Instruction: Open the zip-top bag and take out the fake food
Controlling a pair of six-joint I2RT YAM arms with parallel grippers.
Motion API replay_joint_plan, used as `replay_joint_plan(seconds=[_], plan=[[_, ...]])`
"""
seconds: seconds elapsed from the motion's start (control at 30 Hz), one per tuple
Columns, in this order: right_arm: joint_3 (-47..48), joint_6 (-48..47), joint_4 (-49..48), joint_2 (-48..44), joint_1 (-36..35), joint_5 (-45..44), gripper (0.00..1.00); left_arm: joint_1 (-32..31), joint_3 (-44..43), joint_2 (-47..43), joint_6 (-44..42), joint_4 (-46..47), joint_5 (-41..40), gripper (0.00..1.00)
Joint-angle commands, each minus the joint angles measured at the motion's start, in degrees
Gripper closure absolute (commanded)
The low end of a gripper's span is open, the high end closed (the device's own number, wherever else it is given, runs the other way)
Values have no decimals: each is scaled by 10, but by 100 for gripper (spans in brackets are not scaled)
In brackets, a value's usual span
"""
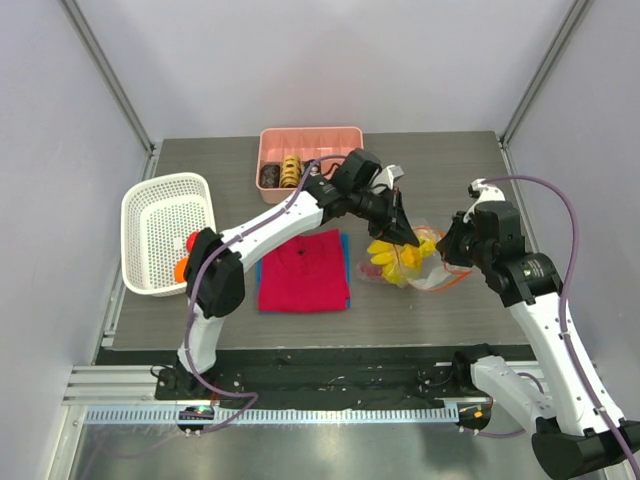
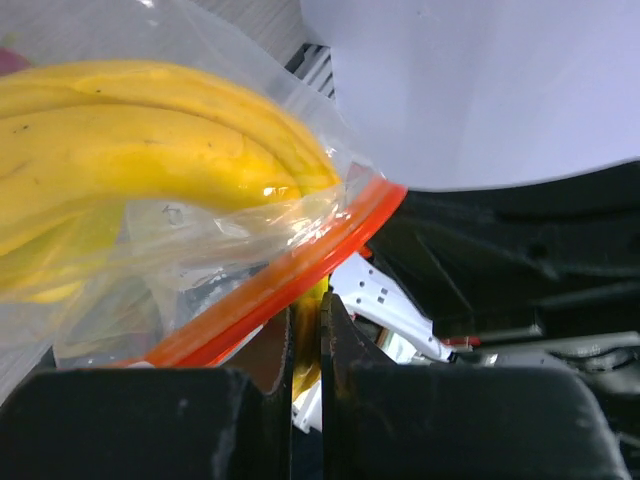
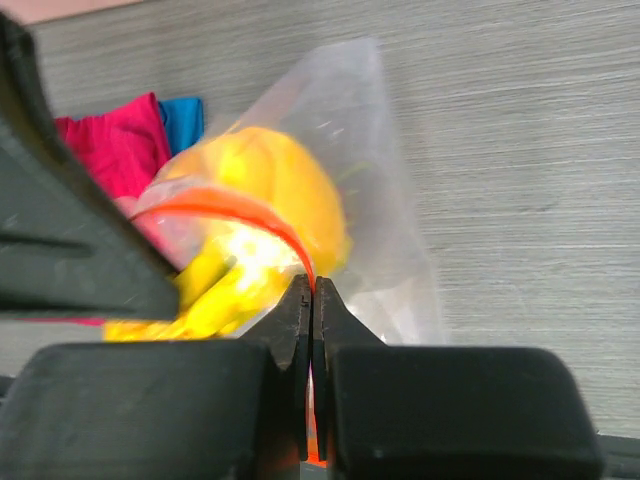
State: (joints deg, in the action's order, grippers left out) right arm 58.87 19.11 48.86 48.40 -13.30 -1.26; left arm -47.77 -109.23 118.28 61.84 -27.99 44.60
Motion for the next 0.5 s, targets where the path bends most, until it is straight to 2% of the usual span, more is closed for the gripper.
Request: replay_joint_plan(seconds=[0.0,0.2,0.37,0.47], plan=[[25,23,-10,10,3,-58,99,-4,13,-92,-44,1,87,100],[96,44,-7,56,2,-32,99,-30,-35,-79,-172,-165,81,100],[121,23,0,79,3,-24,99,-53,-59,-66,-182,-159,73,100],[100,17,-22,85,3,25,99,-65,-103,-61,-198,-157,63,100]])
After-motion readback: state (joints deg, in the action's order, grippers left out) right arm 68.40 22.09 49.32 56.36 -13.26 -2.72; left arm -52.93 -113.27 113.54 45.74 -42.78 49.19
